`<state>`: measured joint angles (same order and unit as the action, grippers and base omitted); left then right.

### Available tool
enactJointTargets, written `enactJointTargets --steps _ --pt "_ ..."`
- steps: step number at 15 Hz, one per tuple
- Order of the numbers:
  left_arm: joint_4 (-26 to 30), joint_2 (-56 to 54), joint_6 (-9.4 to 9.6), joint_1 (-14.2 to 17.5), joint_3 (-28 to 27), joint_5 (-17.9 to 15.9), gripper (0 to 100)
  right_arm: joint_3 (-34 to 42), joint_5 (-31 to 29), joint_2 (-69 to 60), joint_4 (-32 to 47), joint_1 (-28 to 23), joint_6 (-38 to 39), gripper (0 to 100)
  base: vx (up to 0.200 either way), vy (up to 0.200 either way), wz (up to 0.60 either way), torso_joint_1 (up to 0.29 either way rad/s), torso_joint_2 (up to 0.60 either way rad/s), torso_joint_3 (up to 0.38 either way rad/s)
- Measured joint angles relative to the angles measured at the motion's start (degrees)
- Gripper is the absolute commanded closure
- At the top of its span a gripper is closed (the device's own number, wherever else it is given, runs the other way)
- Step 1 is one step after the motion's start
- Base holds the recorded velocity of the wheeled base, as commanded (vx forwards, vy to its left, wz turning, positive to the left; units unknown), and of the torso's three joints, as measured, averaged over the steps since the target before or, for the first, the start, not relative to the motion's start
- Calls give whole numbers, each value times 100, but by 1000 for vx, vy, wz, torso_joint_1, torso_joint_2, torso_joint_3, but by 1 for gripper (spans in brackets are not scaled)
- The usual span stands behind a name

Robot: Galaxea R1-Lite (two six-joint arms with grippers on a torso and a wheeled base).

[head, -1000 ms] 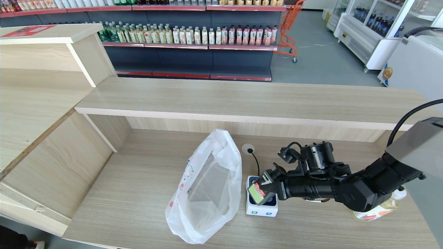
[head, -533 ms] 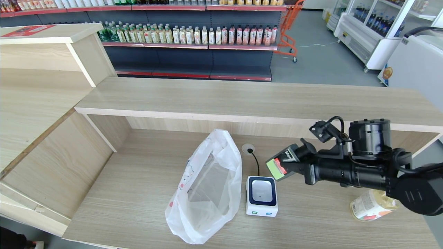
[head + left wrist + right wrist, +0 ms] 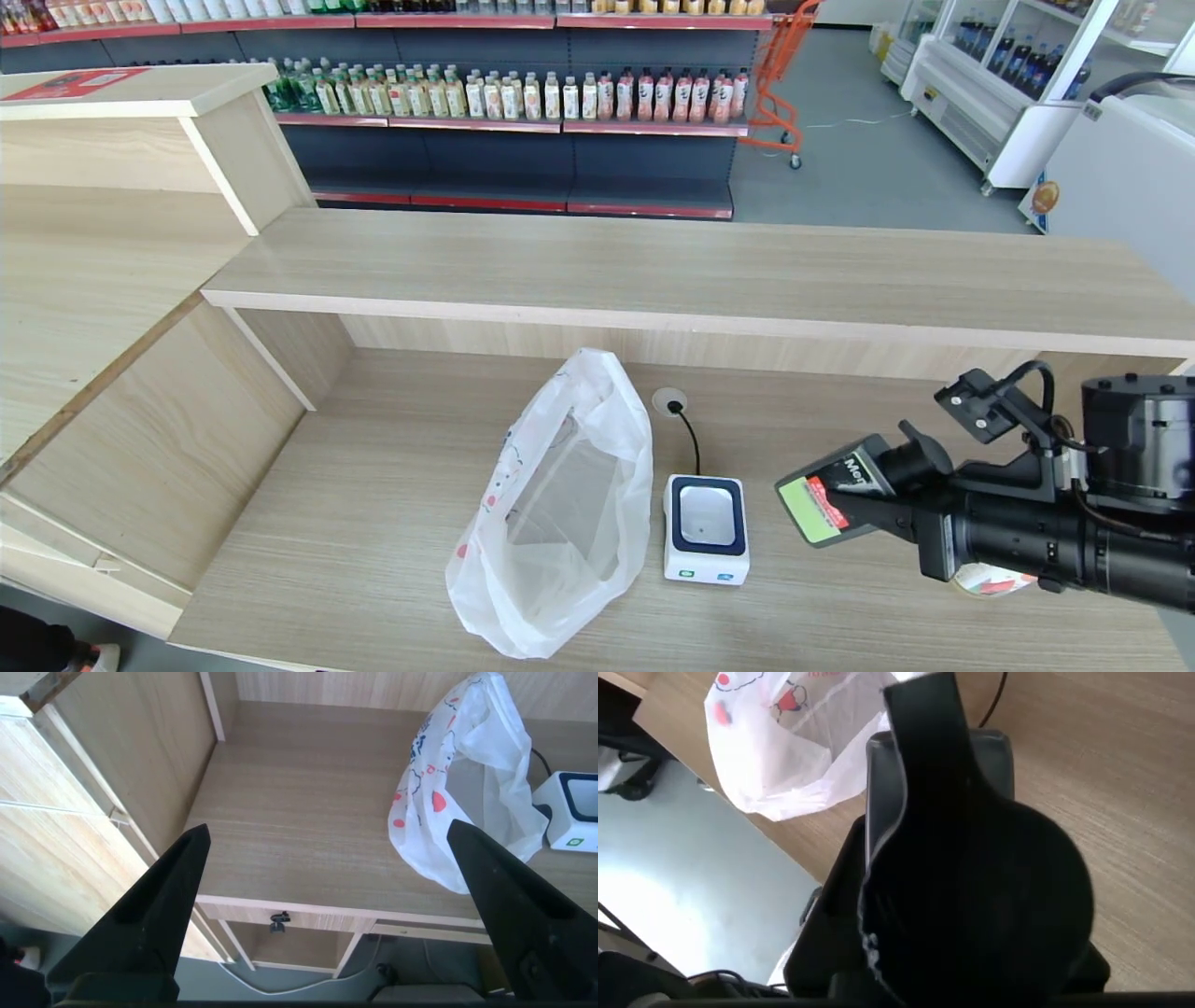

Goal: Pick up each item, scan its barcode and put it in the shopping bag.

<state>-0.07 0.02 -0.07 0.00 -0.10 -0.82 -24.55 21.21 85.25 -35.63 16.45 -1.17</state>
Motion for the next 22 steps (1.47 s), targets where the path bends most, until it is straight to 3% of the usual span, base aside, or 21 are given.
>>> enactJointTargets --steps 4,9,13,16,22 --pt "0 0 -24 0 0 4 0 55 38 -149 -2 22 344 100 0 150 0 3 1 4" --pt "10 0 0 0 0 2 0 -146 44 -143 55 315 1434 100 0 200 0 7 3 1" --pt "2 0 -13 0 0 2 0 -149 -13 157 44 497 1449 100 0 0 0 0 0 0" --pt "-4 0 -13 0 0 2 0 -232 -503 662 9 668 1399 100 0 0 0 0 0 0" --pt "0 0 -9 0 0 2 0 -1091 -991 2230 -336 1396 1153 100 0 0 0 0 0 0"
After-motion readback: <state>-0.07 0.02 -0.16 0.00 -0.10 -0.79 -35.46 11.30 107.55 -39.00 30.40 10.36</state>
